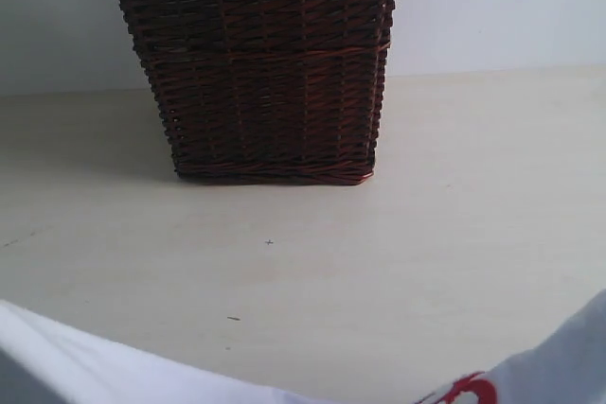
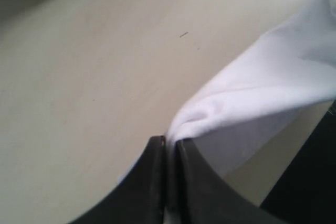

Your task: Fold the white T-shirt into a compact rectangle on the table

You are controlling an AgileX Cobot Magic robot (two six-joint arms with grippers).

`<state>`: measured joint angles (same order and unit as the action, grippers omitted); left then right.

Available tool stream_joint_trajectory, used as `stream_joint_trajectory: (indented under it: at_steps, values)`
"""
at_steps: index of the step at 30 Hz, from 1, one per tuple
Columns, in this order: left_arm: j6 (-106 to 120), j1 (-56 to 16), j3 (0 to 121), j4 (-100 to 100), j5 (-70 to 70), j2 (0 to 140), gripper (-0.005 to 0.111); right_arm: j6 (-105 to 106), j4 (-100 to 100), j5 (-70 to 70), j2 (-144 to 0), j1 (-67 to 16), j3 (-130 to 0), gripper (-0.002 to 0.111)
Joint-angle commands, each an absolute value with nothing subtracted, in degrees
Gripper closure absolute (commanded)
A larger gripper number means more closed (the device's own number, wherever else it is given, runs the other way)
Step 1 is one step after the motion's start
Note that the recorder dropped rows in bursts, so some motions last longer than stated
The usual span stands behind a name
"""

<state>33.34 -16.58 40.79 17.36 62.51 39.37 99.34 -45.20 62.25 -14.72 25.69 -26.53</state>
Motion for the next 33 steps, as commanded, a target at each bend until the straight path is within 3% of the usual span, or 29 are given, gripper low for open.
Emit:
stream_joint_trajectory:
  at_steps: [1, 9, 21, 33]
  values:
    - [33.9, -16.4, 40.7, 17.4, 55.9, 44.9, 0.107, 109.6, -53.8, 55.5, -21.0, 26.0, -24.8, 0.108]
    - [33.9, -16.4, 40.7, 16.7, 47.6, 53.4, 0.107, 114.5, -62.7, 39.2, -37.5, 26.0, -24.8, 0.108]
    - [33.9, -16.4, 40.7, 15.8, 38.0, 65.1, 0.107, 120.7, -75.8, 31.2, -63.9, 26.0, -25.1, 0.108]
    - [33.9, -16.4, 40.7, 15.2, 29.2, 75.0, 0.107, 120.7, -83.2, 28.1, -71.0, 26.0, -28.2, 0.108]
